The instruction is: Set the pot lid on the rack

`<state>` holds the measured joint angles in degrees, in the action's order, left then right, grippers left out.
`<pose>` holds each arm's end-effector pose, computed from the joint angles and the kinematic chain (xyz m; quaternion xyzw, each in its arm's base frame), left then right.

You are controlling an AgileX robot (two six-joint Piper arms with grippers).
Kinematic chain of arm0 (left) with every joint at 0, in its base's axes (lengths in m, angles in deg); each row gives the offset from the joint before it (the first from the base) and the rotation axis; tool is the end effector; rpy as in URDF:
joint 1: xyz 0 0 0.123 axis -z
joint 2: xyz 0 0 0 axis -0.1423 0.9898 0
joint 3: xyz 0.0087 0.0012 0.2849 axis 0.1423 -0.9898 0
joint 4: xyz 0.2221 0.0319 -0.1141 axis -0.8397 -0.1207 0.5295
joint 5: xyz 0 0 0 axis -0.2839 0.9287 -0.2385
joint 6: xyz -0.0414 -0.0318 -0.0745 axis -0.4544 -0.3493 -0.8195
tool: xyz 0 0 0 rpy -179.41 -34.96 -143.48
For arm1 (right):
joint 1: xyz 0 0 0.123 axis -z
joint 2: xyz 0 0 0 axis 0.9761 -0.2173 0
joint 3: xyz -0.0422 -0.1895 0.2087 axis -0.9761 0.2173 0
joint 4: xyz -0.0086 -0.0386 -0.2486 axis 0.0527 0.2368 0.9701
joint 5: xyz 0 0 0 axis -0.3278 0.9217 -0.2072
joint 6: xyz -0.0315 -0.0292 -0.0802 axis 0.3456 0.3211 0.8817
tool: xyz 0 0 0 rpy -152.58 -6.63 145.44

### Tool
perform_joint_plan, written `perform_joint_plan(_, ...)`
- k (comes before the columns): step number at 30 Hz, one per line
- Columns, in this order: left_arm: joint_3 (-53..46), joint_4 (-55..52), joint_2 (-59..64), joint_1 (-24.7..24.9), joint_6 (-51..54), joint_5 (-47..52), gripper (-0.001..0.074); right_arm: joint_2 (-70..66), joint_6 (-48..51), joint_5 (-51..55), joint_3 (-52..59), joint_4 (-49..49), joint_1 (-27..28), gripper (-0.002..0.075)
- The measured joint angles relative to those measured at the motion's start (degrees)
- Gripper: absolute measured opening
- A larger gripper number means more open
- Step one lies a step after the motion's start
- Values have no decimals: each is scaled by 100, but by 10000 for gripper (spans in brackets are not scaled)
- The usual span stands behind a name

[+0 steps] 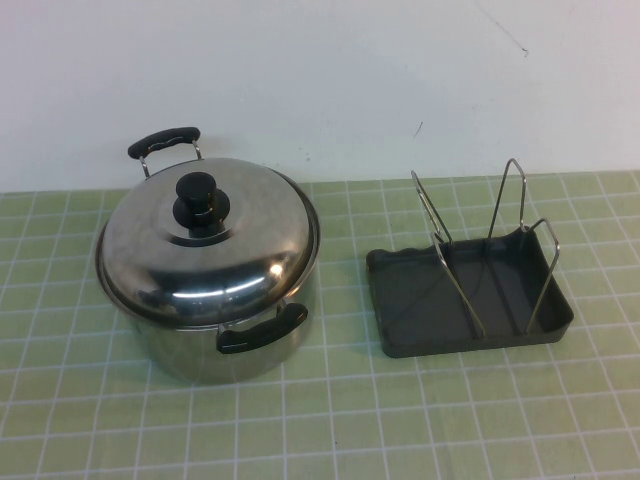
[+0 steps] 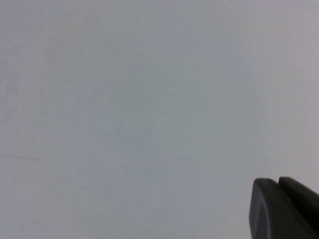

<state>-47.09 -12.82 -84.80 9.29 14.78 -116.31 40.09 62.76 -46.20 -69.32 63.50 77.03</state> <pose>0.0411 0.0016 0.2535 -0.0581 0.4769 -0.0942 0.8720 0.0407 0.0039 0.2527 -0.0903 0.4670 -0.1195 0.8715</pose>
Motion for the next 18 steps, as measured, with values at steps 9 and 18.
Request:
perform_joint_plan(9, 1464, -87, 619, 0, 195, 1354, -2, -93, 771, 1980, -1617, -9, 0, -1)
perform_joint_plan(18, 1673, -1693, 2970, 0, -1328, -243, -2, -1079, 774, 2716, -1822, -9, 0, -1)
